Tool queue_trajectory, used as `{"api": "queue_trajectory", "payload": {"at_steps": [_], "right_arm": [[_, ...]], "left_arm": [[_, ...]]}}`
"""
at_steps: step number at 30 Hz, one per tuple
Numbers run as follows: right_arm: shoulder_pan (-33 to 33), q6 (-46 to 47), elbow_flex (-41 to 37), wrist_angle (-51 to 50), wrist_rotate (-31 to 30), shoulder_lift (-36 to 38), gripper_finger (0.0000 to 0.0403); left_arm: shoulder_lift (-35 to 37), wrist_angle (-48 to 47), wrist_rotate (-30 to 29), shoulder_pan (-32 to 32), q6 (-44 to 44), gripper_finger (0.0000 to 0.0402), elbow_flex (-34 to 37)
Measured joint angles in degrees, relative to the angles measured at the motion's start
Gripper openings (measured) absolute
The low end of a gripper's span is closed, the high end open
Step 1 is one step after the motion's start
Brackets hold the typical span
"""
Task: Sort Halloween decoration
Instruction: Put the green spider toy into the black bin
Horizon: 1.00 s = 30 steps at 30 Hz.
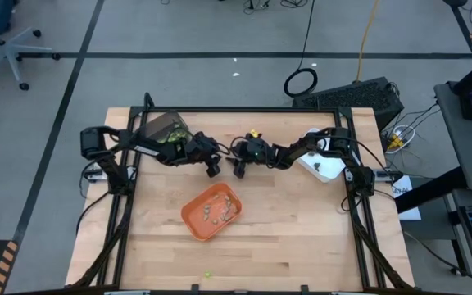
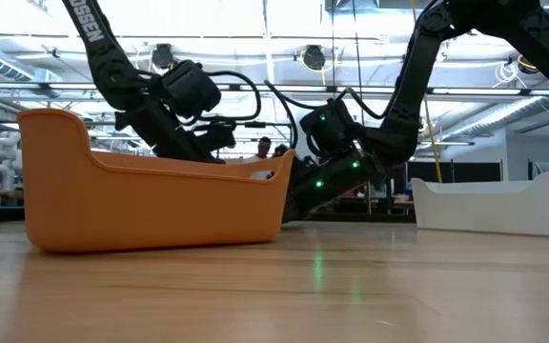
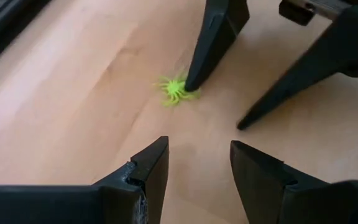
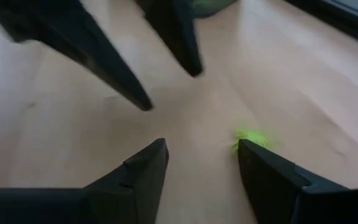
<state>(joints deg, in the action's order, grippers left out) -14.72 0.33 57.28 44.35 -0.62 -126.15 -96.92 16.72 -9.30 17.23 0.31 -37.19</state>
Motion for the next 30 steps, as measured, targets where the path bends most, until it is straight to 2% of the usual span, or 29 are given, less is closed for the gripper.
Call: {"api": "queue_trajectory", "payload": {"at_steps": [3,7,14,22,30], "right_arm": [[0.06,-0.61,0.0,-0.01,3.43,0.0,0.0191],[0.26,0.46,-0.02,-0.35,3.53,0.22,0.0191],[0.39,0.36,-0.2,-12.41,4.74,6.65,0.0191],[-0.11,-0.97,-0.25,-10.05,-4.25,5.75,0.0191],[-1.1,-1.28,-0.14,-4.25,-6.3,2.56,0.0185]], "left_arm": [[0.01,0.33,1.77,0.45,1.55,0.0172,0.0],[0.03,0.31,1.83,0.55,1.98,0.0172,0.0],[0.04,-2.73,1.83,0.38,0.5,0.0172,0.0],[0.04,-2.79,1.83,0.38,0.53,0.0172,0.0],[0.04,-2.71,2.21,0.38,0.54,0.0172,0.0]]}}
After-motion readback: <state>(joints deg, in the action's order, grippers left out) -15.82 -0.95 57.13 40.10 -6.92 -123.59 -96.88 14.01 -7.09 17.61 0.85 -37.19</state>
